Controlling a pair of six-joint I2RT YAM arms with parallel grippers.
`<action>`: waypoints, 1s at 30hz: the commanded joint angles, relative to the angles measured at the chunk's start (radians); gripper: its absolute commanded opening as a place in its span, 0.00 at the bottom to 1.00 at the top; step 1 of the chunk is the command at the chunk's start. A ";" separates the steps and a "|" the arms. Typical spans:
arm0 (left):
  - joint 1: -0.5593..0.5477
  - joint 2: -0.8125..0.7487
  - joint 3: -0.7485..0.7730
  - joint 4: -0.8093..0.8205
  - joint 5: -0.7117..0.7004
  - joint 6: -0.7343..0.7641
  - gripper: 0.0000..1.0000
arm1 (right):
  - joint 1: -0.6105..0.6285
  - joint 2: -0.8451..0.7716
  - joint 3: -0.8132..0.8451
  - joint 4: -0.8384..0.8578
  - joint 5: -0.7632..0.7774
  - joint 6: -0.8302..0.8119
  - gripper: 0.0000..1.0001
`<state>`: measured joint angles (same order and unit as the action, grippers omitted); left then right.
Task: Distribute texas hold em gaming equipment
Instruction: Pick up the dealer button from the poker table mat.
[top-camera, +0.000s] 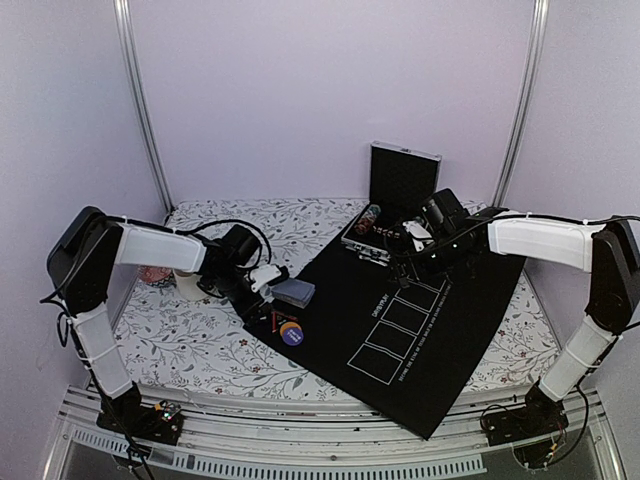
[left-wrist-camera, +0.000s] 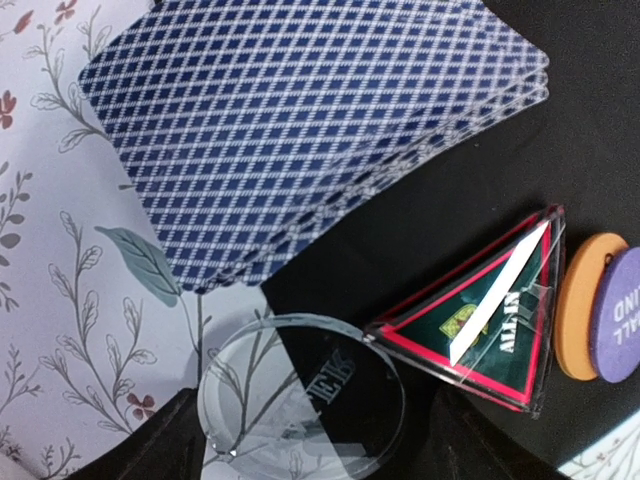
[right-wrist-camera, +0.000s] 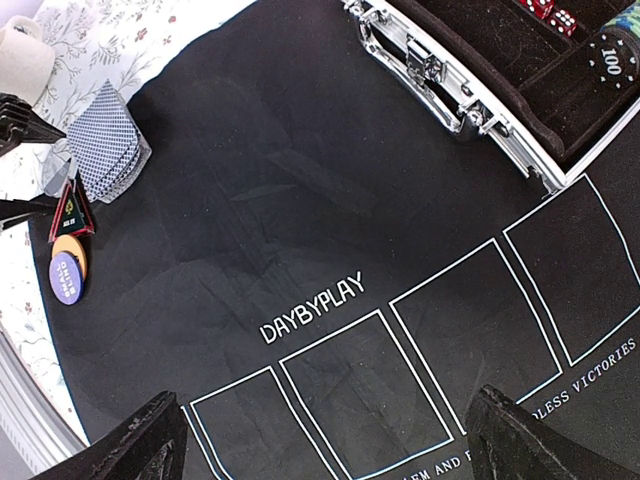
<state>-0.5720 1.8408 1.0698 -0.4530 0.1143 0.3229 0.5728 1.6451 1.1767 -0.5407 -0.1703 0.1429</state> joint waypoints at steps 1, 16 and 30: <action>0.032 0.019 -0.009 -0.037 -0.017 0.005 0.77 | -0.005 0.004 -0.010 0.014 -0.013 0.012 0.99; 0.028 0.032 -0.014 -0.019 0.005 0.000 0.70 | -0.005 0.000 -0.008 0.013 -0.014 0.018 0.99; 0.023 0.035 -0.019 -0.009 0.019 -0.002 0.47 | -0.005 0.001 -0.008 0.010 -0.015 0.024 0.99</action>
<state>-0.5514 1.8416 1.0687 -0.4507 0.1307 0.3214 0.5724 1.6447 1.1763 -0.5381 -0.1722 0.1600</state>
